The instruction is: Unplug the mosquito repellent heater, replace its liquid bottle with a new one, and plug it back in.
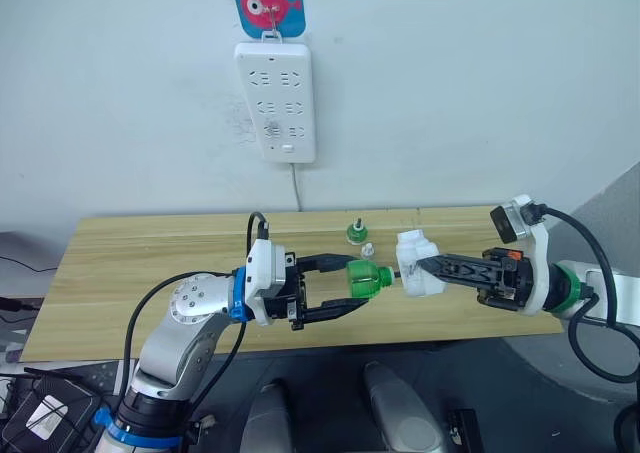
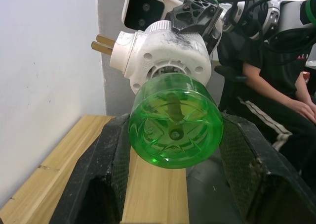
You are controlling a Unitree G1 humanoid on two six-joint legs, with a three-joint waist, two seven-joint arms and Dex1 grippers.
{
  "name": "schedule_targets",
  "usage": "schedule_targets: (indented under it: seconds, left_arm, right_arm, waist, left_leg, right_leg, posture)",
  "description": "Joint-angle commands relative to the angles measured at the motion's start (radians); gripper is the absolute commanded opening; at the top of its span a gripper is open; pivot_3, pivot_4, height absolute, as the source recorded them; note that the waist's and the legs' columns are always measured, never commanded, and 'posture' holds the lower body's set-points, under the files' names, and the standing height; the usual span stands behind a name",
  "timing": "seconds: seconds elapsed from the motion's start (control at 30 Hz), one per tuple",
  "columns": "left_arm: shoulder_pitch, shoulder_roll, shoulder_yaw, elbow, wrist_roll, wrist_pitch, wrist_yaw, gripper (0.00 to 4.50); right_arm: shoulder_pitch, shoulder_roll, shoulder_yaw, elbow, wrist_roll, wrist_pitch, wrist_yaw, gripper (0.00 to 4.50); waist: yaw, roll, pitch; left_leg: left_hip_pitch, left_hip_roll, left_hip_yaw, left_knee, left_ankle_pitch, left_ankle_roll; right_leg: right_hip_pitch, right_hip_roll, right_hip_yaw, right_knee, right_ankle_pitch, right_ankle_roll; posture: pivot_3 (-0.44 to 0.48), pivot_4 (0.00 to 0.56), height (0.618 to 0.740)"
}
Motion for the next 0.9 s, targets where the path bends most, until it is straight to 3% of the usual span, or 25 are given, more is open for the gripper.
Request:
schedule_targets:
  seconds: [0.03,0.3,0.9]
  left_arm:
    - [0.007,-0.008,0.001,-0.067,-0.039,-0.013,0.005,2.32]
    - [0.038,0.015,-0.001,-0.06,-0.021,-0.044,-0.018,2.32]
    - [0.028,-0.034,-0.038,-0.031,0.006,-0.066,0.04,2.32]
  right_arm:
    - [0.009,-0.014,-0.035,0.0,0.026,0.013,0.022,2.94]
    - [0.019,-0.03,-0.06,0.014,0.026,0.033,0.046,2.94]
    - [0.028,0.009,-0.048,-0.028,0.026,0.014,0.041,2.94]
  waist:
    - [0.0,0.0,0.0]
    - [-0.001,0.0,0.0]
    - [0.0,0.0,0.0]
  left_leg:
    - [0.0,0.0,0.0,0.0,0.0,0.0]
    - [0.001,0.0,0.0,0.0,0.0,0.0]
    - [0.001,0.0,0.001,0.0,0.0,0.0]
  right_leg:
    - [0.0,0.0,0.0,0.0,0.0,0.0]
    - [0.0,0.0,0.0,0.0,0.0,0.0]
    - [0.001,0.0,0.001,0.0,0.0,0.0]
  posture:
    - [-0.236,0.221,0.733]
    - [-0.235,0.222,0.733]
    - [-0.238,0.223,0.733]
